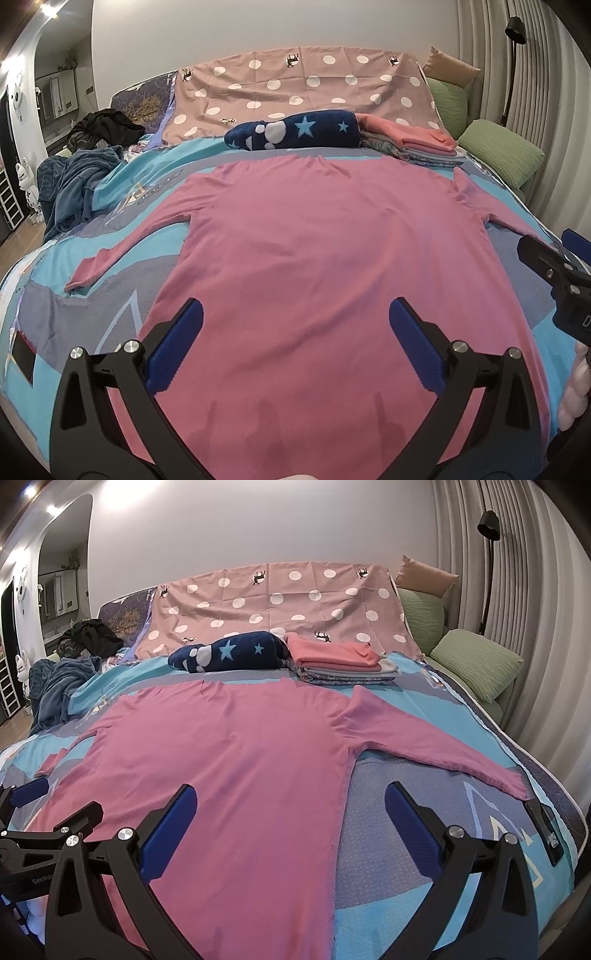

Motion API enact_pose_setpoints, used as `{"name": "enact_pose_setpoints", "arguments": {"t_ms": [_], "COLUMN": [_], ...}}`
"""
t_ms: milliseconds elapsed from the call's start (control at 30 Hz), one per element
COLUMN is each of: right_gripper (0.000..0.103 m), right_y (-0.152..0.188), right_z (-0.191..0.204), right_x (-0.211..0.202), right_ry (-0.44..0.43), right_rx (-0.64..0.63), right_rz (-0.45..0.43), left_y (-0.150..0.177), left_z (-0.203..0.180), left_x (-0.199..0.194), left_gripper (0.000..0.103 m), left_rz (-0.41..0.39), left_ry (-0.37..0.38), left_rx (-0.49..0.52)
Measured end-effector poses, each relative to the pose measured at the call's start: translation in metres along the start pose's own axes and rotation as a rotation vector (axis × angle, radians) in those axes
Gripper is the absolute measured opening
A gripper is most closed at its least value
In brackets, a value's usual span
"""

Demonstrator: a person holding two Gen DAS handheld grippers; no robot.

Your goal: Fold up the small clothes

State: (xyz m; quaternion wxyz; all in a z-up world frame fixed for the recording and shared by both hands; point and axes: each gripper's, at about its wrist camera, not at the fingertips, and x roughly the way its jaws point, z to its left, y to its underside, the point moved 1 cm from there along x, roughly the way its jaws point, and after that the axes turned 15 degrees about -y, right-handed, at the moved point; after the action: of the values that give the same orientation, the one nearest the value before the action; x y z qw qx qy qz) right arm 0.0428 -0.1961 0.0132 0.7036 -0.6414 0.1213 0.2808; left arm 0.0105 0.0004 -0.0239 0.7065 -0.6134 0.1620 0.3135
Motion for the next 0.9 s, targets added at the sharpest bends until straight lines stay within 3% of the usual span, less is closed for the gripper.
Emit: {"name": "enact_pose_setpoints", "arguments": {"t_ms": [900], "right_gripper": [0.102], "right_y": [-0.009], "right_z": [0.018], "right_x": [0.017], "right_ry": [-0.006], "right_rx": [-0.054], "right_rz": [0.026], "left_y": [0.004], "left_z": [0.014], "left_x": [0.014], "left_gripper": [0.101], "left_rz": [0.033], "left_ry": [0.002], "left_rx": [-0.035]}}
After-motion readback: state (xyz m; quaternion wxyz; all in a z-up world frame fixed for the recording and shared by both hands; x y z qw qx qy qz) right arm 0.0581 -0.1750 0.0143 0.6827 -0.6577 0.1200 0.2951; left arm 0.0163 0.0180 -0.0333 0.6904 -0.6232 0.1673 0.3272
